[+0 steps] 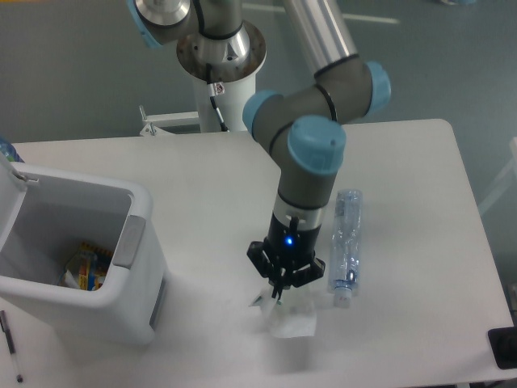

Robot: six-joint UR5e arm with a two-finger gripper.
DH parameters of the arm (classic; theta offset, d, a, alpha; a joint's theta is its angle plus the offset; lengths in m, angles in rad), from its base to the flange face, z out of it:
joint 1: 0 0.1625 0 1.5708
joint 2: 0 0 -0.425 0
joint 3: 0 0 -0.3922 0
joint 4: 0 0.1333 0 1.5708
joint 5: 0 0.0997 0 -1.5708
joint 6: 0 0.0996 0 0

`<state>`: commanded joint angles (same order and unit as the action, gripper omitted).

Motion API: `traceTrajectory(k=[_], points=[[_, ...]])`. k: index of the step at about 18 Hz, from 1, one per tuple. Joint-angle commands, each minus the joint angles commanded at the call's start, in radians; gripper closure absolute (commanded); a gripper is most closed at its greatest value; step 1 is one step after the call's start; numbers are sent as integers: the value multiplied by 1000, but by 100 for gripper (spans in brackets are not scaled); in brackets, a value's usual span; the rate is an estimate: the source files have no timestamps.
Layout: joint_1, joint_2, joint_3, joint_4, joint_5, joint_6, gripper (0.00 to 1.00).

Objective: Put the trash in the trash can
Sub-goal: 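Lift the tissue and carry it over the white trash bin, then open the gripper to drop the tissue into the bin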

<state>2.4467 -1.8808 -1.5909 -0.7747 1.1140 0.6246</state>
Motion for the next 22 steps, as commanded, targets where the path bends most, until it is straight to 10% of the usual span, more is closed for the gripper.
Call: traceTrajectory(k=[22], points=[[-230, 215, 80, -5, -118, -238, 100]])
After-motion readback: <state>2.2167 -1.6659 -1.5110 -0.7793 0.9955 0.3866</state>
